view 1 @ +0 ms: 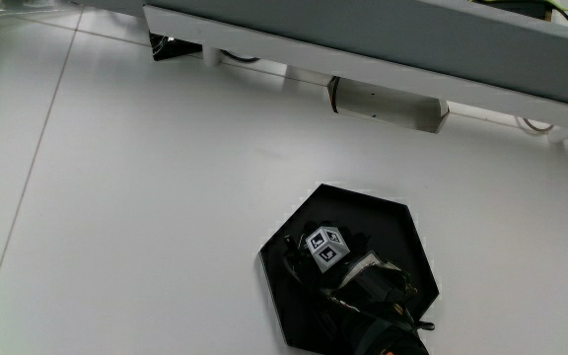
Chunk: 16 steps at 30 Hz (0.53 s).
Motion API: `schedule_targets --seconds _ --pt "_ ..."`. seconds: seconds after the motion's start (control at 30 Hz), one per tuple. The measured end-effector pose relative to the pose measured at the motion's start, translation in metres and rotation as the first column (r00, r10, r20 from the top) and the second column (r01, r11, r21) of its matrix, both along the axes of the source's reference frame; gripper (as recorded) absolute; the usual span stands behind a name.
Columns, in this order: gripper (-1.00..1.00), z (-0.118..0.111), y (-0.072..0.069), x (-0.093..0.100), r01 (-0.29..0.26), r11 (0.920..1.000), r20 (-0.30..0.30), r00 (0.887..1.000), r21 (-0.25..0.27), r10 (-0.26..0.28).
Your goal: Pick speaker from plate
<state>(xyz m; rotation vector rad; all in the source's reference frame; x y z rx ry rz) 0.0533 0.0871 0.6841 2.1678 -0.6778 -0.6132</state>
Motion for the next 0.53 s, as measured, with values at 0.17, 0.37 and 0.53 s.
schedule_targets --seconds 0.17,0.37,0.53 --pt "1.0 -0.007 0.0 0.008 -0.027 0.9993 0.028 0.999 0.025 0.026" --pt "1.0 -0.038 -0.002 0.012 -0.047 0.9948 0.117 0.992 0.09 0.037" --pt "1.0 -0.068 -0.002 0.022 -0.088 0.9798 0.182 0.982 0.18 0.055"
